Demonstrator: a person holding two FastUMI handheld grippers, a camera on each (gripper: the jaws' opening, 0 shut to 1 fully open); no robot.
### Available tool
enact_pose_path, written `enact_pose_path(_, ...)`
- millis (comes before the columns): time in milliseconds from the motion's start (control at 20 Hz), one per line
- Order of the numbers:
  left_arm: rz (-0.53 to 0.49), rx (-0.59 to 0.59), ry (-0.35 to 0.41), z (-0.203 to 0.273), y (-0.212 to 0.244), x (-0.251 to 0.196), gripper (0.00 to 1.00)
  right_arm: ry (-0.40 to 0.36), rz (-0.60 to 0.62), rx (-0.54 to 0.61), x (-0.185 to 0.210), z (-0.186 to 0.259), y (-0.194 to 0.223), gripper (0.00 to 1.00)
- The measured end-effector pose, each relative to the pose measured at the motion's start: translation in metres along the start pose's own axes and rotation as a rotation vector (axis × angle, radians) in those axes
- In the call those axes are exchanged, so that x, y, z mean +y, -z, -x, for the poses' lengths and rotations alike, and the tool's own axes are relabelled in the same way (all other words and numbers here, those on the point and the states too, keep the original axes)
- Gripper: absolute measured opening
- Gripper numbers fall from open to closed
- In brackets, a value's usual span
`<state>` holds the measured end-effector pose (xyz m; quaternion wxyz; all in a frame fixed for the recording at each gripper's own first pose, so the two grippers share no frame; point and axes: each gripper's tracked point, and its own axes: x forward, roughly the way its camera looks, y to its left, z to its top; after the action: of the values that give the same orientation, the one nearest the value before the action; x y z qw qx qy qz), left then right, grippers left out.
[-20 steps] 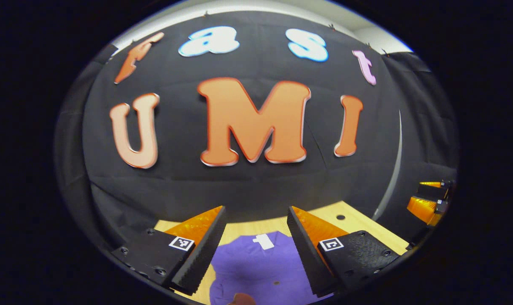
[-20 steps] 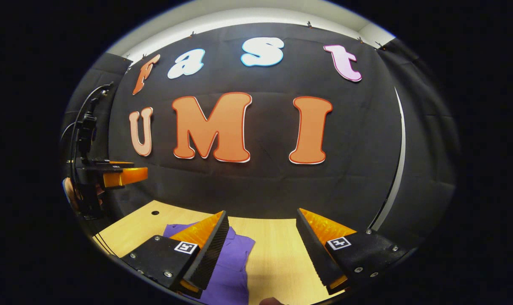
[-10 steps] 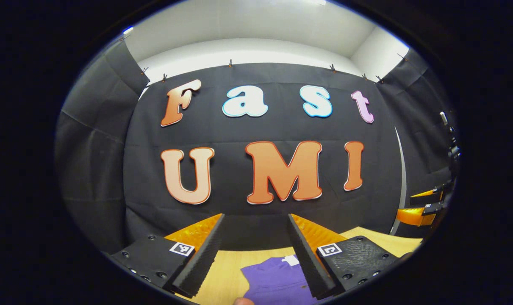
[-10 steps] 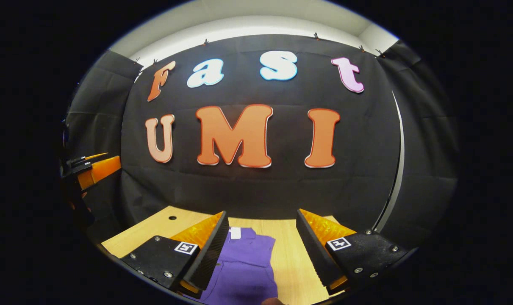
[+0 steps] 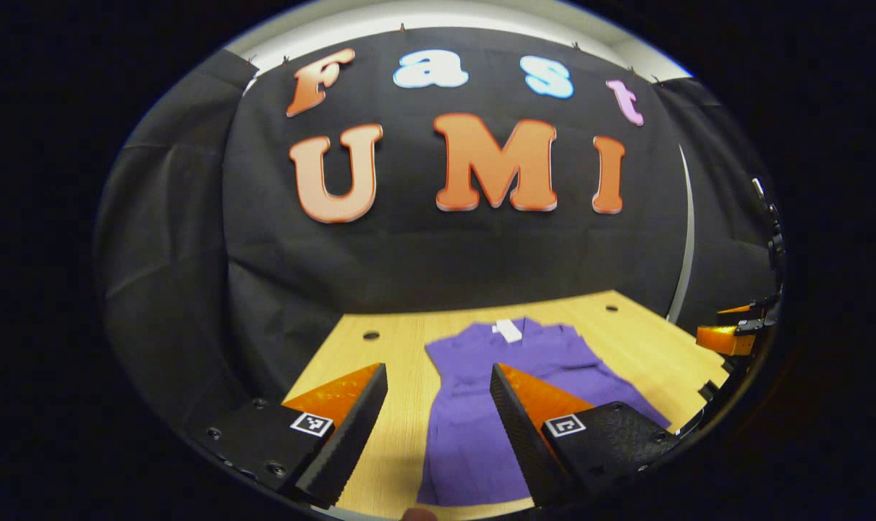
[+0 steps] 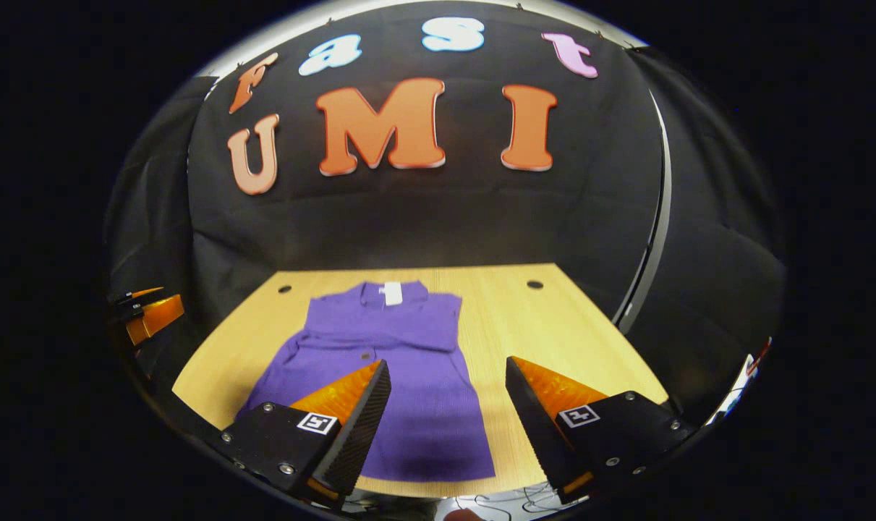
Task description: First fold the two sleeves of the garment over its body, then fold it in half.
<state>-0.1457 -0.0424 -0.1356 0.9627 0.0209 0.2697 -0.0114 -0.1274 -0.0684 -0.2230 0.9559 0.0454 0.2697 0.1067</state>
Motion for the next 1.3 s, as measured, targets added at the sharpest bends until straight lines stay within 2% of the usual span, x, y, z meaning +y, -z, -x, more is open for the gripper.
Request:
enact_pose_path(350,-0.017,0.304,0.010,-0.027,0.131,-0.006,0.91,0.030,-0.056,0.318,-0.010,-0.038,0.118,0.96)
enact_pose_path(600,-0.024,0.488,0.034,-0.036,0.192,-0.006,0.92,0.045,-0.030,0.442,-0.013,-0.042,0.164,0.96)
enact_pose_path(800,-0.015,0.574,0.037,-0.042,0.190,-0.005,0.92,0.045,-0.036,0.513,-0.013,-0.047,0.182,0.96)
enact_pose_path(1050,0.061,0.719,0.053,-0.045,0.223,-0.008,0.92,0.038,-0.025,0.573,-0.013,-0.054,0.193,0.96)
enact_pose_path(1300,0.046,0.796,0.032,-0.045,0.233,-0.009,0.92,0.026,-0.035,0.638,-0.008,-0.055,0.206,0.96)
